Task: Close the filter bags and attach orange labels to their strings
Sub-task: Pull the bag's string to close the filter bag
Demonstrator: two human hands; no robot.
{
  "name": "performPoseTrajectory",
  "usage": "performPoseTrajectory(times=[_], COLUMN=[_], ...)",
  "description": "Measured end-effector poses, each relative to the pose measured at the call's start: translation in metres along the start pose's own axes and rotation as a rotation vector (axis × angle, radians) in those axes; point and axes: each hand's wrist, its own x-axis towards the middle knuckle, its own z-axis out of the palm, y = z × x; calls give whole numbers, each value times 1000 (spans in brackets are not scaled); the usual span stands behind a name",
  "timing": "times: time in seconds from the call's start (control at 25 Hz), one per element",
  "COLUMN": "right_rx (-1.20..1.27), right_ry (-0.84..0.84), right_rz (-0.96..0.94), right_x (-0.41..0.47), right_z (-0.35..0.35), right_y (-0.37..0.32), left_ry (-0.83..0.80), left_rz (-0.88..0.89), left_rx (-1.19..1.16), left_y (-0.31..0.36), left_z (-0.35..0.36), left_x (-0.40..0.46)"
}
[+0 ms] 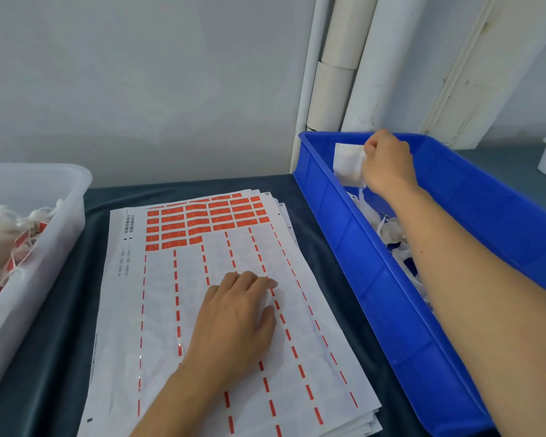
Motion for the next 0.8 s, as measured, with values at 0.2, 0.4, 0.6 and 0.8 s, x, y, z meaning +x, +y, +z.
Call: performPoseTrajectory(times=[0.2, 0.4, 0.6, 0.8], right_rx=[85, 339, 497, 498], right_ry=[86, -92, -554, -803], right_rz=[-271, -469, -491, -470], right_x=[-1, -34, -93, -147], right_z=[-32, -33, 7, 57], right_y=[-47, -109, -143, -141], left_ry=[-9, 22, 238, 333], left_rz=[-30, -180, -261, -329], left_rx=[-74, -448, -803, -940], left_y=[1, -6, -41, -68], left_z=[-5, -27, -60, -56], left_x=[1, 9, 11, 3])
